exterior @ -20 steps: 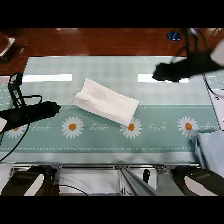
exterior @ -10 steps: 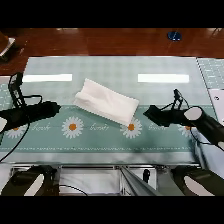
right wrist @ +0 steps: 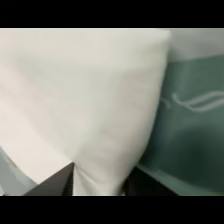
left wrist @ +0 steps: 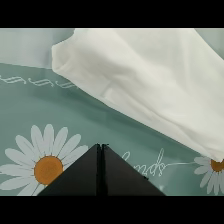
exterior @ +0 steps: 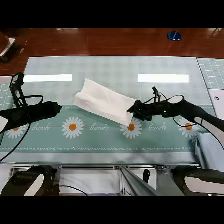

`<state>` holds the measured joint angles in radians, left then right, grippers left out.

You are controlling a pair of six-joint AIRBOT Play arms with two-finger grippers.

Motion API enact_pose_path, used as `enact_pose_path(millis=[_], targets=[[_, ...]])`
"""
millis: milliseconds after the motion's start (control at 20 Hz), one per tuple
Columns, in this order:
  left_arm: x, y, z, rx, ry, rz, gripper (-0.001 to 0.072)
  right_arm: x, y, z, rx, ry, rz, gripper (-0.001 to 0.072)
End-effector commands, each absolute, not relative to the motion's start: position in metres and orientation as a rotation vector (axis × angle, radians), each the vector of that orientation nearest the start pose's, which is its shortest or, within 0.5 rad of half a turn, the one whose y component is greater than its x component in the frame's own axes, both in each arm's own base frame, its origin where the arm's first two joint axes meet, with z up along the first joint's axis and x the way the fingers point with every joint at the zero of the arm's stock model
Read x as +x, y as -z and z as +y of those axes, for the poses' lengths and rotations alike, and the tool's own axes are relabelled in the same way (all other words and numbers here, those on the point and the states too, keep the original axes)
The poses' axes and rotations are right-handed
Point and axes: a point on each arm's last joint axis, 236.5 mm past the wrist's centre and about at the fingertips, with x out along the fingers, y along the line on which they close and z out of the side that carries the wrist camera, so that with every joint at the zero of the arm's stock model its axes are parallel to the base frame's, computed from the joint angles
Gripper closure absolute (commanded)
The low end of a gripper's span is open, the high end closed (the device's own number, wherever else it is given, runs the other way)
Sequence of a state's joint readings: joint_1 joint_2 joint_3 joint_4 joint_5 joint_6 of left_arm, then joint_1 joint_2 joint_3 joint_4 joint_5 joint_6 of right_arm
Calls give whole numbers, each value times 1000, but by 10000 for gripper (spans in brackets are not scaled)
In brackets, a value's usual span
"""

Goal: Fold the shirts.

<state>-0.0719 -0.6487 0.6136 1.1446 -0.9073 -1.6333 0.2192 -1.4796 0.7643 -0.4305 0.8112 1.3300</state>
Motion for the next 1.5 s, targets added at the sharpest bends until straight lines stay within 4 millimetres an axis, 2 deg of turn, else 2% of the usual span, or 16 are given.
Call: enact_pose_path(millis=[0,50,200,300,400,500,600,650,800,900,1050,1150,1300,1450], targets=[[285,-47,-98,-429,225,954,687,348,86,257,872,-446,1404,548],[285,-48,-99,-434,227,954,686,352,81,262,833,-482,1387,693],[285,-49,-101,-443,231,954,687,358,54,271,714,-596,1370,694],[285,-49,-101,-443,231,954,686,371,24,261,585,-597,1320,694],[285,-49,-101,-443,231,954,686,393,-28,245,484,-567,1204,694],[285,-49,-101,-443,231,953,686,401,-90,240,436,-615,1104,694],[285,-49,-101,-443,231,954,686,402,-142,219,390,-615,1045,694],[285,-49,-101,-443,231,954,686,402,-162,201,363,-588,1021,694],[285,-48,-101,-434,235,953,686,394,-203,141,334,-463,972,694],[285,-48,-101,-411,247,948,686,383,-221,108,359,-399,956,694],[286,-49,-101,-412,246,943,686,363,-242,46,433,-249,914,694],[289,-50,-100,-401,249,929,686,343,-255,20,507,-193,898,694],[295,-53,-98,-401,243,896,686,308,-250,-29,575,-41,943,694],[297,-50,-96,-405,234,884,686,271,-241,-61,608,82,1008,694]])
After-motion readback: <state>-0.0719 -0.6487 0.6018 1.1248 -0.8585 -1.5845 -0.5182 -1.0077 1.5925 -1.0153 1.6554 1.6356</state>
